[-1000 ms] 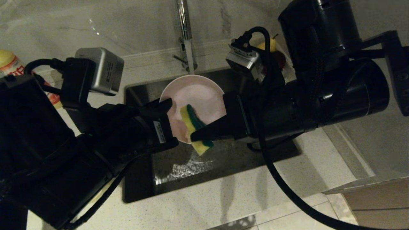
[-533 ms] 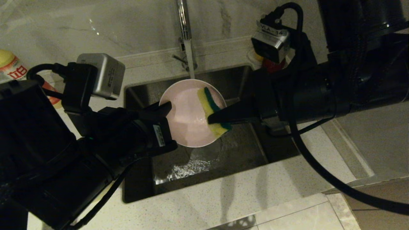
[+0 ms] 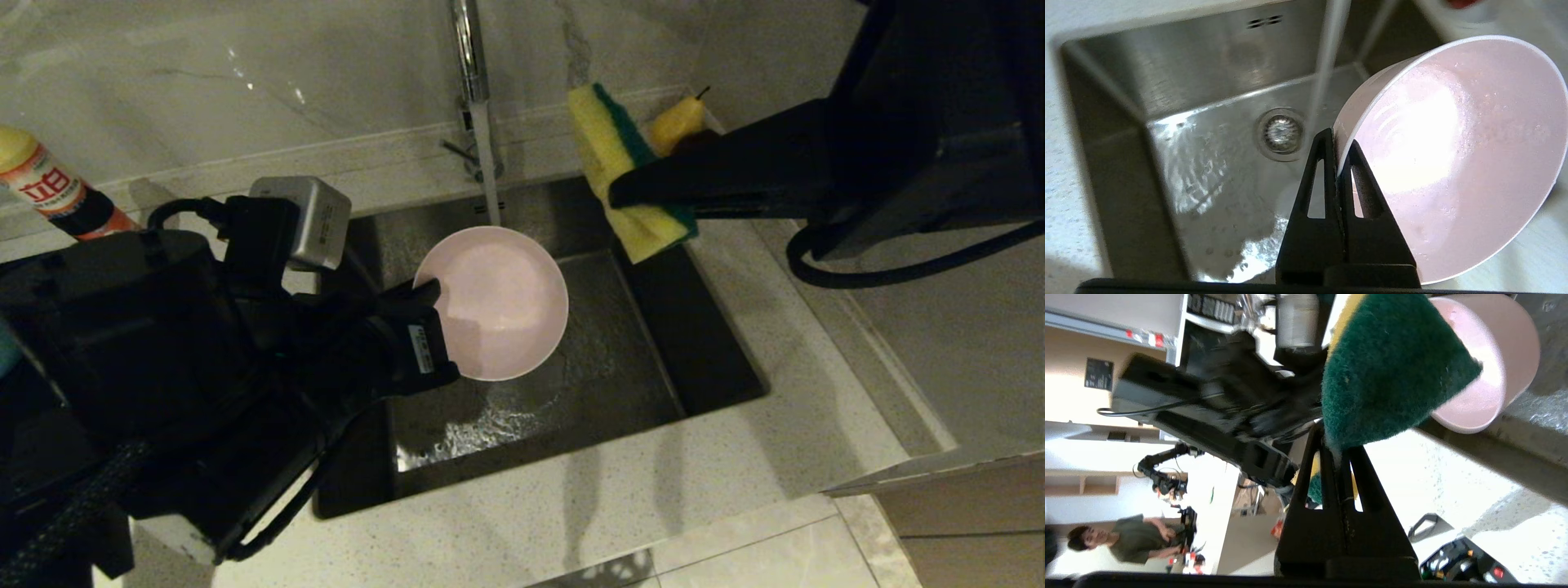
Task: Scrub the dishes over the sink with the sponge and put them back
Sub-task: Wipe the bowl, then rinse the bowl
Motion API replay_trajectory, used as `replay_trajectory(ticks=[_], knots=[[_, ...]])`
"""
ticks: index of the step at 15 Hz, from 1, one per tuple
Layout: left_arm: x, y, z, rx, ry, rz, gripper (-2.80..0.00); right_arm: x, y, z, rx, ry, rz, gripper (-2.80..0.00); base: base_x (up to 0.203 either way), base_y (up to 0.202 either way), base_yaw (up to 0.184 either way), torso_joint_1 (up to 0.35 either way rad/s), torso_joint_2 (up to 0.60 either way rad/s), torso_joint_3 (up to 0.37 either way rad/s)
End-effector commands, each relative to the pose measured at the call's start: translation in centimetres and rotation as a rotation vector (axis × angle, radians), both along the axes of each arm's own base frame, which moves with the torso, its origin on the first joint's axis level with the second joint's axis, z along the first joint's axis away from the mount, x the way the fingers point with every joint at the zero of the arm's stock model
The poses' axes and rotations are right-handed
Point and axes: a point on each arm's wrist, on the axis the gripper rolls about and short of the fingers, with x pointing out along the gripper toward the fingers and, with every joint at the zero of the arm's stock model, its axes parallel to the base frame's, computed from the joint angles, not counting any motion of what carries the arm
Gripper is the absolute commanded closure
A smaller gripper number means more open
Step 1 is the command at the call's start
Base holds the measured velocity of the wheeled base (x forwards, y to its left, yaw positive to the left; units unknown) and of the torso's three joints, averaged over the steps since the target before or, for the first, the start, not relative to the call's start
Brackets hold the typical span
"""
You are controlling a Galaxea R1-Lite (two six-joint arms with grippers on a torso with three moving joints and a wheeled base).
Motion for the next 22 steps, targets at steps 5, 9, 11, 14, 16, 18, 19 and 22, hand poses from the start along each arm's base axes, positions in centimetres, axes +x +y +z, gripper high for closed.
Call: replay_trajectory(ticks=[5,9,11,14,16,18,19,22], knots=[[8.1,-0.2,-1.1,-0.033,0.187,0.172,0.00,-1.8,-3.1,0.7,0.015,-0.017,-0.044,0.00,0.000,0.000,0.000,0.000,0.00,0.000],[12.0,-0.8,-0.7,-0.198,0.386,0.187,0.00,-1.4,-2.8,0.5,-0.004,-0.007,-0.066,0.00,0.000,0.000,0.000,0.000,0.00,0.000],[13.4,-0.9,0.2,-0.278,0.448,0.183,0.00,-1.4,-2.8,0.2,-0.012,0.001,-0.067,0.00,0.000,0.000,0.000,0.000,0.00,0.000],[14.5,-0.9,0.9,-0.394,0.538,0.165,0.00,-1.4,-2.7,0.1,-0.018,0.004,-0.064,0.00,0.000,0.000,0.000,0.000,0.00,0.000],[15.4,-0.6,0.7,-0.452,0.577,0.179,0.00,-1.5,-2.8,0.2,-0.016,0.002,-0.066,0.00,0.000,0.000,0.000,0.000,0.00,0.000],[15.3,-0.5,0.8,-0.455,0.578,0.181,0.00,-1.4,-2.8,0.0,-0.020,0.006,-0.066,0.00,0.000,0.000,0.000,0.000,0.00,0.000],[15.2,-0.5,0.8,-0.456,0.578,0.181,0.00,-1.4,-2.7,0.0,-0.021,0.007,-0.066,0.00,0.000,0.000,0.000,0.000,0.00,0.000],[15.0,-0.3,1.3,-0.461,0.570,0.177,0.00,-1.4,-2.7,0.0,-0.020,0.006,-0.066,0.00,0.000,0.000,0.000,0.000,0.00,0.000]])
